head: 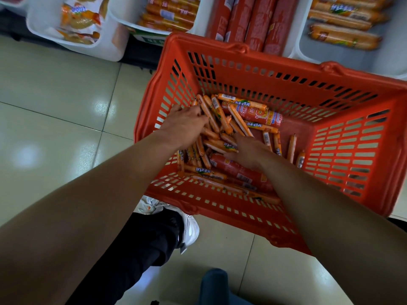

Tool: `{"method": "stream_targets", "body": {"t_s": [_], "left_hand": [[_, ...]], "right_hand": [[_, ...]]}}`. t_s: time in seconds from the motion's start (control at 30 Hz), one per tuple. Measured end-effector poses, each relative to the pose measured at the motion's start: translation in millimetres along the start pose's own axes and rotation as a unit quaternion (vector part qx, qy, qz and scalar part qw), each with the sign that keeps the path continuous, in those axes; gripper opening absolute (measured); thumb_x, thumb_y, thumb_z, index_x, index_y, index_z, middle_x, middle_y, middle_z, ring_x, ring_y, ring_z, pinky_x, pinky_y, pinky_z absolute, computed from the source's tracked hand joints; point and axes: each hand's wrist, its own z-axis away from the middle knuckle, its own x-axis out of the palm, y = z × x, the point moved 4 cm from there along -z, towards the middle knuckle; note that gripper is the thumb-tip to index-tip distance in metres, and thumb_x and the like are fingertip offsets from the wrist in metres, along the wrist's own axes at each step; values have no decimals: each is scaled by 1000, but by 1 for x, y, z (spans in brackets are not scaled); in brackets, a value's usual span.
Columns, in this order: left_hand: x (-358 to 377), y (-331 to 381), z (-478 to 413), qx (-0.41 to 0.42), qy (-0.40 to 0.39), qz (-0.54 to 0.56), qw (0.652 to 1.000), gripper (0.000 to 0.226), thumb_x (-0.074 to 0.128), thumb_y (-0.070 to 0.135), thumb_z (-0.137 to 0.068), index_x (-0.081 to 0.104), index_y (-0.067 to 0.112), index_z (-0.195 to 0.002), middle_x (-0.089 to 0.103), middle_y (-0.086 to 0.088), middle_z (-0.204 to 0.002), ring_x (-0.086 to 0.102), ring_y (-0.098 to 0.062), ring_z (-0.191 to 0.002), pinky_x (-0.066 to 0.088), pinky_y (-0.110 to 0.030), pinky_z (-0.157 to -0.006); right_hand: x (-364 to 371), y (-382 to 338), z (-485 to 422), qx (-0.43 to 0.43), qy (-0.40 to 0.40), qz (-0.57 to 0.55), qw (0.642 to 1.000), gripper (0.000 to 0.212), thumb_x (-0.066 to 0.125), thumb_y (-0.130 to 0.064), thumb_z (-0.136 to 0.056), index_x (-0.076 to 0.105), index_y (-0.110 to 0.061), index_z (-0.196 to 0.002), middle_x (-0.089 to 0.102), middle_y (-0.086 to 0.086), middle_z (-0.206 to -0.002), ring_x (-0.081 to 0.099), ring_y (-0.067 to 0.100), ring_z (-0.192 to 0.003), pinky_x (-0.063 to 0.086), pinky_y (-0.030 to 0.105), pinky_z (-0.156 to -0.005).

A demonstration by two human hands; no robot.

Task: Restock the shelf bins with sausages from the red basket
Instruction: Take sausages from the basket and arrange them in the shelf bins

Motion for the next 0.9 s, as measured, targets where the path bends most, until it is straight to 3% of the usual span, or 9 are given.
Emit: {"method": "stream_targets", "body": {"t_s": [0.13, 0.23, 0.37, 0.5, 0.57, 0.67, 0.77, 0.9], "left_hand": [[6, 5, -14, -51, 8, 77, 996, 28, 43, 30, -104, 55, 26, -130, 52, -6, -125, 49, -30, -121, 30, -53, -104], [16, 11, -30, -71, -30, 155, 985, 32, 44, 31, -105, 48, 28, -136, 48, -6, -138, 39, -32, -132, 26, -56, -108], [22, 16, -48, -51, -53, 179, 981, 50, 56, 32, -100, 38, 21, -145, 37, -11, -150, 27, -36, -139, 24, -51, -115], [16, 13, -55, -39, 4, 209, 977, 76, 77, 28, -85, 33, 21, -146, 39, -12, -144, 38, -34, -130, 36, -45, -106], [14, 10, -57, -13, 27, 173, 984, 87, 79, 30, -83, 26, 31, -152, 35, -11, -142, 37, -33, -125, 39, -45, -101], [16, 5, -60, 29, -7, 67, 997, 83, 73, 45, -85, 26, 37, -153, 25, -5, -148, 29, -30, -129, 37, -43, -104], [22, 0, -62, 33, -40, 2, 999, 91, 77, 45, -81, 22, 34, -154, 19, -3, -154, 24, -31, -136, 37, -44, -106], [29, 3, -62, 45, -11, -27, 999, 79, 75, 35, -85, 30, 29, -149, 23, -1, -156, 23, -31, -140, 35, -46, -108]], "right_hand": [[-5, 12, 8, -14, 3, 57, 998, 65, 60, -49, -94, 40, -12, -143, 57, 12, -132, 59, 30, -111, 49, 36, -81], [-5, 34, 15, 7, -26, 35, 999, 68, 64, -46, -92, 39, -12, -145, 56, 12, -135, 58, 28, -115, 50, 37, -87], [-8, 62, 23, 37, -63, 50, 996, 57, 68, -36, -88, 47, -11, -135, 57, 10, -129, 58, 26, -108, 47, 32, -80], [-10, 78, 26, 72, -64, 35, 995, 47, 71, -36, -84, 54, -16, -124, 62, 6, -114, 58, 20, -91, 49, 32, -76], [-11, 79, 23, 78, -35, -15, 996, 50, 68, -32, -87, 50, -15, -130, 61, 7, -115, 58, 20, -90, 46, 31, -74], [-15, 78, 16, 70, 70, -92, 991, 56, 66, -25, -88, 44, -14, -138, 62, 11, -118, 62, 26, -95, 47, 31, -75], [-18, 74, 9, 67, 131, -56, 988, 54, 66, -27, -85, 47, -17, -134, 60, 12, -124, 61, 31, -107, 52, 40, -88], [-14, 68, 5, 68, 137, 2, 988, 66, 69, -44, -82, 44, -22, -139, 53, 10, -134, 53, 32, -119, 49, 45, -94]]}}
